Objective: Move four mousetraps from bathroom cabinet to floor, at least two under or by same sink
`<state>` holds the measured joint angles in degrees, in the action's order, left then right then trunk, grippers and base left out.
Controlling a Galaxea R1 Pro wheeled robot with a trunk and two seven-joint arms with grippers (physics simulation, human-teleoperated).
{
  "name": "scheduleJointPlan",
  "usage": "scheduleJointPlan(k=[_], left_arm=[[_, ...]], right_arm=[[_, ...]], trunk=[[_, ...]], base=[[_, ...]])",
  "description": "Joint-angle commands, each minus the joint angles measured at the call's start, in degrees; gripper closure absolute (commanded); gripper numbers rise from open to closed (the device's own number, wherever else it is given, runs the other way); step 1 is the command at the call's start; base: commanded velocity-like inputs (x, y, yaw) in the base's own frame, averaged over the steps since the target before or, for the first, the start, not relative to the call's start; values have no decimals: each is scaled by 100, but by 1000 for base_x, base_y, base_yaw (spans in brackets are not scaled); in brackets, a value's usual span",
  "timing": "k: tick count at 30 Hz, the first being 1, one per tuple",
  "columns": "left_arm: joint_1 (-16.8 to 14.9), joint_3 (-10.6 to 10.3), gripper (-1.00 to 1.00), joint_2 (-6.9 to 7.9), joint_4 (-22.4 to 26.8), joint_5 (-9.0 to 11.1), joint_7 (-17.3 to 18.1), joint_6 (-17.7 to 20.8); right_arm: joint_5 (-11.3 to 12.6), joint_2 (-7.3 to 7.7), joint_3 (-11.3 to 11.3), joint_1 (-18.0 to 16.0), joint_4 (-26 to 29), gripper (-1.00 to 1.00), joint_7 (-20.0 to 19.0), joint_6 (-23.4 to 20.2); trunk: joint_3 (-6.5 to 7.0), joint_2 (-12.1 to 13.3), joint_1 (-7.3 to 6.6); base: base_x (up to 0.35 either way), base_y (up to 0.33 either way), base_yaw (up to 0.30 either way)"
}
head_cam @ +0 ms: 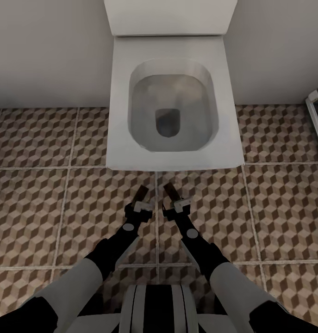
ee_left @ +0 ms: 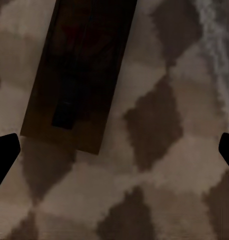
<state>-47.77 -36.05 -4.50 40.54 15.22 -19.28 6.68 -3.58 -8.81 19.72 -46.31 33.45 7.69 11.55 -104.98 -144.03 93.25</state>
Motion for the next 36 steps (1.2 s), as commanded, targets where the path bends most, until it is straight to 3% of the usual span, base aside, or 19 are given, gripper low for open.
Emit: scheduleJointPlan(k=[1,36], left_arm=[[-4,-32,-100,6,10,43,-49,21],[-4,-38,-100,11,15,43,-58,11]], right_arm=[[-37,2,23,-3,-6,-100,54,6],[-37,11,23,-2,-6,-100,57,6]], trunk=[[-2,-1,-3],[-2,-1,-3]], base=[[-243,0,0],[-328,0,0]])
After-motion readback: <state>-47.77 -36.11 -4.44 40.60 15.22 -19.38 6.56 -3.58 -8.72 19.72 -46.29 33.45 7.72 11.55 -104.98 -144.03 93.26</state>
